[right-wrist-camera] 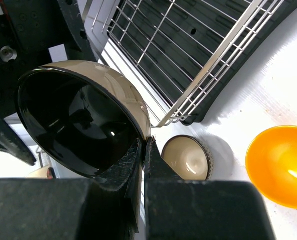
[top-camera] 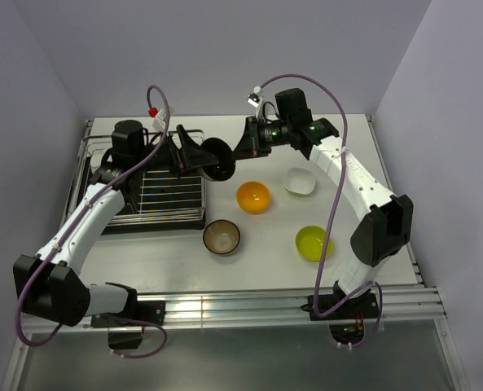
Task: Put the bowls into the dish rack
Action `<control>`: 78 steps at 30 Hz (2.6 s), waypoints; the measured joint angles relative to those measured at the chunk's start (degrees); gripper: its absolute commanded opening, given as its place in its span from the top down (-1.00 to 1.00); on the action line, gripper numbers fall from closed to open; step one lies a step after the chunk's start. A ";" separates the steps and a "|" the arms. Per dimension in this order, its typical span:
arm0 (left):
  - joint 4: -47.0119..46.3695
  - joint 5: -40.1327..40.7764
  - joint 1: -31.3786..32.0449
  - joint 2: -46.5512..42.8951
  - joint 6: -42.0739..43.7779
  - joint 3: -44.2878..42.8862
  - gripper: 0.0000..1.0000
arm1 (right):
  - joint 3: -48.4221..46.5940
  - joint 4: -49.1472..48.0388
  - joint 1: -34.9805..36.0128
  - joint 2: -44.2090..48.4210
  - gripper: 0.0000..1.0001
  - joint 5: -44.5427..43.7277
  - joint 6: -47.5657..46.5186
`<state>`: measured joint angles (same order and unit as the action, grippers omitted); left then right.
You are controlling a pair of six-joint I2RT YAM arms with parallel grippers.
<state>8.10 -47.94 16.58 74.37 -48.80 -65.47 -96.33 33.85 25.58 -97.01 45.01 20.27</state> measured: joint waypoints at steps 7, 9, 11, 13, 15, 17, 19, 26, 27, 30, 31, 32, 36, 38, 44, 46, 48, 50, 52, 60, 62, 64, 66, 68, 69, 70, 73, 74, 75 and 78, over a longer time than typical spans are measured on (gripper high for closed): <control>0.33 0.24 -0.28 0.35 -0.09 0.07 -0.15 | -0.15 -0.04 0.35 0.00 1.00 0.09 -0.22; 0.33 0.35 -0.44 0.35 0.02 0.35 0.17 | -0.15 0.02 0.35 0.00 1.00 -0.20 -0.33; 0.24 0.35 -0.44 0.35 -0.09 0.59 0.51 | -0.15 0.17 0.37 0.00 1.00 -0.35 -0.39; 0.22 0.39 -0.44 0.35 0.00 0.61 1.00 | -0.15 0.22 0.37 0.00 0.99 -0.46 -0.42; 0.33 0.46 -0.61 0.35 0.13 0.63 1.00 | -0.17 0.24 0.37 0.00 0.70 -0.52 -0.44; 0.44 0.37 -1.01 0.35 0.66 0.63 0.99 | -0.17 0.20 0.37 0.00 0.33 -0.48 -0.31; 0.90 0.26 -1.90 0.24 1.36 0.63 1.00 | -0.37 0.09 0.48 0.00 0.11 0.17 -0.04; 4.37 0.72 -7.32 -1.31 4.50 1.79 1.00 | -1.62 -0.28 1.18 0.00 -0.34 1.66 -0.31; 5.14 0.83 -8.24 -1.60 5.20 2.08 1.00 | -1.62 -0.28 1.18 0.00 -0.35 1.66 -0.35; 8.11 0.90 -11.02 -2.12 7.89 2.32 1.00 | -1.62 -0.24 1.18 0.02 -0.36 1.66 -0.42; 9.33 0.90 -12.20 -2.32 9.07 2.34 1.00 | -1.62 -0.20 1.18 0.02 -0.36 1.64 -0.46; 10.64 0.87 -12.94 -2.56 10.21 2.34 1.00 | -1.62 -0.13 1.18 0.02 -0.37 1.64 -0.61; 17.51 1.73 -18.95 -3.67 16.31 1.70 1.00 | -1.62 0.15 1.18 0.02 -0.40 1.60 -1.14; 21.97 3.30 -21.99 -4.13 20.79 0.42 0.99 | -1.62 0.42 1.18 0.02 -0.51 1.53 -1.46; 34.10 7.63 -30.29 -4.66 32.87 -5.68 1.00 | -1.62 1.51 1.18 0.02 -0.89 0.85 -2.34; 37.51 9.11 -32.89 -4.66 36.76 -7.61 1.00 | -1.62 1.75 1.18 0.02 -0.91 0.63 -2.73; 40.19 10.93 -35.23 -4.68 40.50 -8.83 1.00 | -1.62 1.99 1.18 0.02 -0.92 0.46 -3.02; 42.75 12.83 -36.96 -4.68 43.91 -9.55 0.99 | -1.60 2.32 1.16 0.02 -0.93 0.35 -3.39; 45.38 14.78 -38.12 -4.48 46.75 -10.58 1.00 | -1.60 2.60 1.16 0.02 -0.93 0.22 -3.67; 48.37 23.89 -39.15 -1.55 53.90 -14.51 1.00 | -1.57 3.80 1.16 0.04 -0.94 -0.13 -5.16; 48.39 26.21 -39.28 -1.14 54.84 -14.51 1.00 | -1.46 3.98 1.18 0.13 -0.94 -0.44 -5.42; 48.33 28.61 -39.28 -0.66 55.91 -14.53 1.00 | -1.36 4.22 1.16 0.22 -0.94 -0.63 -5.77; 48.24 30.53 -39.34 -0.15 56.89 -14.53 1.00 | -1.01 4.37 1.18 0.42 -0.94 -0.79 -6.03; 47.93 32.63 -39.34 0.50 57.79 -14.53 1.00 | -0.92 4.66 1.16 0.44 -0.95 -0.85 -6.23; 47.69 33.51 -39.34 0.79 58.25 -14.53 0.99 | -0.90 4.70 1.16 0.44 -0.95 -0.90 -6.29; 47.32 34.49 -39.34 1.14 58.73 -14.56 0.99 | -0.83 4.72 1.16 0.46 -0.95 -0.90 -6.36; 46.29 37.07 -39.34 2.16 60.22 -14.58 1.00 | -0.81 4.74 1.16 0.46 -0.95 -0.98 -6.47; 45.88 37.81 -39.34 2.49 60.76 -14.58 1.00 | -0.81 4.74 1.16 0.46 -0.95 -0.98 -6.49; 45.68 38.32 -39.34 2.78 61.24 -14.58 1.00 | -0.81 4.74 1.16 0.46 -0.95 -0.98 -6.49; 44.78 39.89 -39.34 3.21 62.84 -14.58 1.00 | -0.81 4.79 1.16 0.46 -0.95 -1.03 -6.67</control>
<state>52.88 -8.05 -22.76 77.58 14.04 -80.05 -97.14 38.63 26.74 -96.55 43.99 13.61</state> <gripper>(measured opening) 0.704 0.972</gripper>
